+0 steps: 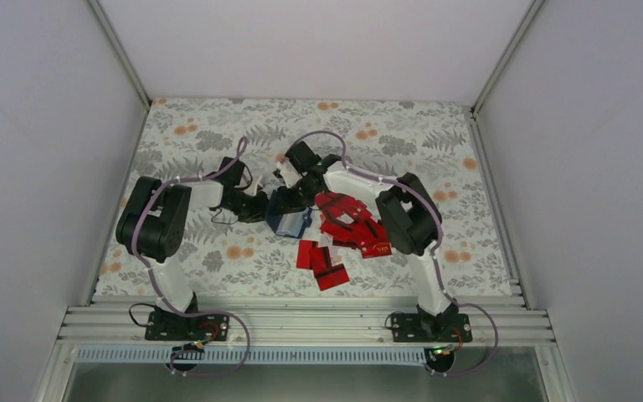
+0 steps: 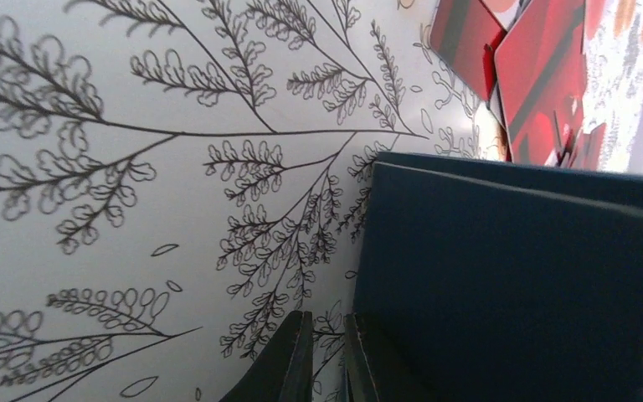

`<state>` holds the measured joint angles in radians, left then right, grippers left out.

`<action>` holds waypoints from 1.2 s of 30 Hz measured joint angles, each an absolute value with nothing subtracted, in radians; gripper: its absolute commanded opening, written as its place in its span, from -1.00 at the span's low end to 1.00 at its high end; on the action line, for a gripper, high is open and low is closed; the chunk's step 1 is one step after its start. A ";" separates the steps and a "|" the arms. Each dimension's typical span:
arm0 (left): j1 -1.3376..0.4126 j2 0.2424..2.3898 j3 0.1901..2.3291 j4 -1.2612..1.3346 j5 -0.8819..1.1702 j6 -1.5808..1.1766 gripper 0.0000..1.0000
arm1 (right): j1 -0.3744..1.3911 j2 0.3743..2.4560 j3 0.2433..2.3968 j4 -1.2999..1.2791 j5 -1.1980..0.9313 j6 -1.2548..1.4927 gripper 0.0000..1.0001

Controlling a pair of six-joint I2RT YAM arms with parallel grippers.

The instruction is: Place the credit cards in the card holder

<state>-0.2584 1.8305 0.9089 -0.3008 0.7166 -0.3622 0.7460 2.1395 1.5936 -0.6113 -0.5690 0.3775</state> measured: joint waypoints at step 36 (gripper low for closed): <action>-0.177 1.441 1.057 -0.620 0.501 -0.350 -0.50 | 0.755 2.405 1.892 -0.699 -0.628 0.349 -0.63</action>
